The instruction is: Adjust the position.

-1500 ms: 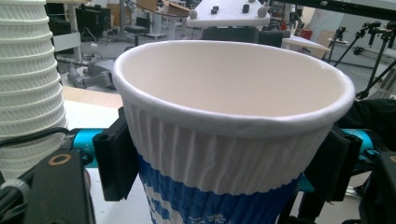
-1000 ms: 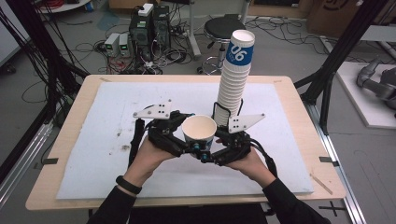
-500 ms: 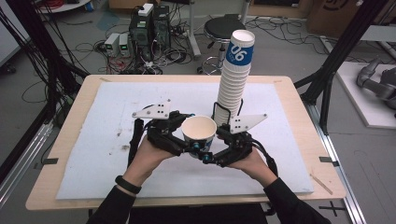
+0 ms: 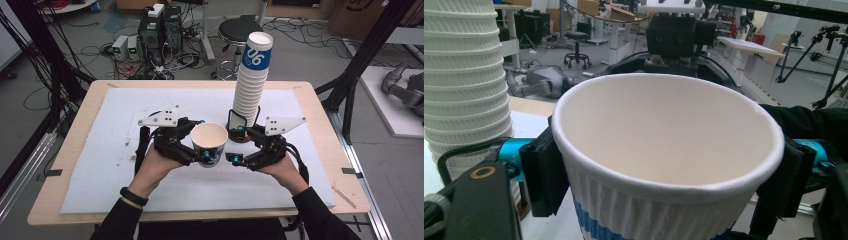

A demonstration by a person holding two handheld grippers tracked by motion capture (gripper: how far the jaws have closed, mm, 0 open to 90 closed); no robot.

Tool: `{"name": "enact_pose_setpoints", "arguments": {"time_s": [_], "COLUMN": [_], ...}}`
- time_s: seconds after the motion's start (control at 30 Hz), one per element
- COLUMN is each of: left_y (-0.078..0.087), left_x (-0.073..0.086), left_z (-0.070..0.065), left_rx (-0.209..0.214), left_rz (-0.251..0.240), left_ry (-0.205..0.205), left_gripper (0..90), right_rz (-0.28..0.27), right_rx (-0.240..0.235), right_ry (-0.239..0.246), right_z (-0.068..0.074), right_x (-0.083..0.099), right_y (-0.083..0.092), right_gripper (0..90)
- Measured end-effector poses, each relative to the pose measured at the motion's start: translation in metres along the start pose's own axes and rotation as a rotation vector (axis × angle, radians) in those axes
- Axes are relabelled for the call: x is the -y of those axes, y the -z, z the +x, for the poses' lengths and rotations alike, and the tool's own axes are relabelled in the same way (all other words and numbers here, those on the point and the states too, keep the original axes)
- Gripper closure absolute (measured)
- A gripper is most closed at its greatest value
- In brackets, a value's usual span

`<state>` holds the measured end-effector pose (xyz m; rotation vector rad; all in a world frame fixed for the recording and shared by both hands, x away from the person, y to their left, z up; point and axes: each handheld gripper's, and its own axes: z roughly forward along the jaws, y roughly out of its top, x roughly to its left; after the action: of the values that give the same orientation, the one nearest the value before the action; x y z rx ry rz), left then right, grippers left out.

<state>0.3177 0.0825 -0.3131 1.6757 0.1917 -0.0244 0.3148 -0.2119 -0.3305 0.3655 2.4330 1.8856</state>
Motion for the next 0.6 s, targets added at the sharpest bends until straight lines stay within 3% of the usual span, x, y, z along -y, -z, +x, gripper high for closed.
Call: {"name": "enact_pose_setpoints", "arguments": {"time_s": [0.6], "left_y": [0.006], "left_x": [0.001], "left_z": [0.005], "left_rx": [-0.038], "left_rz": [0.016], "left_ry": [-0.015], "left_gripper": [21.7], "right_rz": [-0.045], "right_rx": [0.12], "right_ry": [-0.018], "right_z": [-0.014], "right_x": [0.0], "right_y": [0.033], "right_gripper": [20.8]}}
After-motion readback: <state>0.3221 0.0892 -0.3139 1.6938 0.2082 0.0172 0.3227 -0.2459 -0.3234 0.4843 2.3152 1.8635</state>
